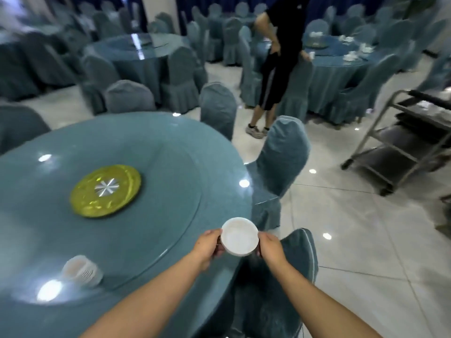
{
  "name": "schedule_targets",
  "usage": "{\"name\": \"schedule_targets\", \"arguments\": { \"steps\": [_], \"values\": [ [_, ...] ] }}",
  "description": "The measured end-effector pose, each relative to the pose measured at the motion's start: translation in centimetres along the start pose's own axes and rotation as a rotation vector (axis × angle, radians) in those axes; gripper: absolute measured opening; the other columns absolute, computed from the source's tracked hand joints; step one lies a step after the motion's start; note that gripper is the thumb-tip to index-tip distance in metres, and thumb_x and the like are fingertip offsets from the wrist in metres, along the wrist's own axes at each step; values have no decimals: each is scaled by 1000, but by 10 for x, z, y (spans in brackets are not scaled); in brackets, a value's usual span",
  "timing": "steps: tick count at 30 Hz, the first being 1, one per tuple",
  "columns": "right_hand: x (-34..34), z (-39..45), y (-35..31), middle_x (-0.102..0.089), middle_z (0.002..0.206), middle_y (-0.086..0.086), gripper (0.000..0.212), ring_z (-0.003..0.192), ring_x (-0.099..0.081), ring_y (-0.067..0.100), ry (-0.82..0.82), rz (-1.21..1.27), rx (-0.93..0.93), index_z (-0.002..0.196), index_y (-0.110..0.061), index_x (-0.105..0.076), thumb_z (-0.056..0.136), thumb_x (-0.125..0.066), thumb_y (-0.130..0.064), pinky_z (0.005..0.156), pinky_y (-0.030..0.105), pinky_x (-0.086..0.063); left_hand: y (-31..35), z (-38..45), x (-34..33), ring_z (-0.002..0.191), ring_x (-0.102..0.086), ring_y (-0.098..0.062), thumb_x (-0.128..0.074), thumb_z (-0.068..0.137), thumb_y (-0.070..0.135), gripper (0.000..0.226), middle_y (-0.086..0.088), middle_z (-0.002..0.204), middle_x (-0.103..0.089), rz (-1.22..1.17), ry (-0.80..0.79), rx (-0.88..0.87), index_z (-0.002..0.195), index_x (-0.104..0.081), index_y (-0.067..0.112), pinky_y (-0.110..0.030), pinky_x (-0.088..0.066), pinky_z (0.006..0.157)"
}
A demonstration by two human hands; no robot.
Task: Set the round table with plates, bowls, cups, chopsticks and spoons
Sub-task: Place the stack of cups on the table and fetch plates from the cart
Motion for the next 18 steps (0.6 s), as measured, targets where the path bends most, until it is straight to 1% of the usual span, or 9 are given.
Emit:
{"name": "schedule_targets", "arguments": {
  "steps": [4, 6, 9, 12, 14, 16, 18],
  "values": [
    [-47, 16, -1, -49, 53, 7, 33, 53, -43, 18, -149, -56, 6, 61, -12, -53, 92, -47, -19, 50, 25, -33, -14, -7, 44, 45, -45, -10, -52, 97, 19, 9, -1, 58, -51, -97, 143, 24, 89, -53, 16, -21, -27, 45],
    [-76, 20, -9, -52, 54, 6, 34, 51, -45, 18, -228, -113, 16, 61, -13, -56, 93, -50, -22, 50, 23, -34, -16, -9, 72, 48, -47, -10, -53, 97, 20, 8, 0, 61, -54, -138, 232, 37, 91, -55, 16, -20, -30, 48],
    [-121, 22, -16, -56, 57, 9, 38, 54, -49, 20, -326, -194, 18, 59, -13, -58, 94, -52, -25, 54, 28, -36, -23, -7, 112, 52, -45, -13, -53, 98, 20, 10, -3, 66, -52, -183, 334, 40, 97, -58, 12, -21, -29, 50],
    [-159, 23, -21, -57, 60, 12, 36, 57, -50, 21, -387, -252, 25, 65, -9, -60, 95, -50, -26, 56, 29, -36, -30, -2, 146, 44, -37, -13, -48, 100, 18, 14, -5, 62, -43, -222, 395, 20, 93, -56, 8, -20, -22, 44],
    [-184, 22, -23, -57, 59, 12, 35, 56, -49, 20, -415, -270, 23, 67, -8, -61, 95, -50, -25, 54, 27, -35, -36, 0, 168, 44, -37, -12, -46, 101, 16, 15, -3, 61, -41, -263, 407, 31, 91, -54, 10, -19, -20, 42],
    [-212, 21, -20, -56, 56, 12, 38, 52, -47, 20, -435, -312, 20, 62, -9, -59, 95, -49, -24, 52, 26, -35, -45, 1, 191, 48, -40, -12, -45, 102, 16, 16, -2, 63, -43, -301, 415, 63, 90, -55, 12, -17, -20, 38],
    [-240, 20, -16, -55, 54, 11, 40, 47, -46, 18, -467, -330, -4, 59, -11, -58, 96, -50, -24, 48, 23, -34, -54, 4, 216, 46, -41, -10, -46, 101, 15, 16, -2, 63, -44, -342, 439, 99, 89, -55, 13, -15, -21, 35]
  ]
}}
Point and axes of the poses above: each hand's wrist, its own z-axis towards the middle knuckle, its own x-axis out of the back of the hand, y = z × x, the point moved 2 cm from there along z, towards the middle knuckle
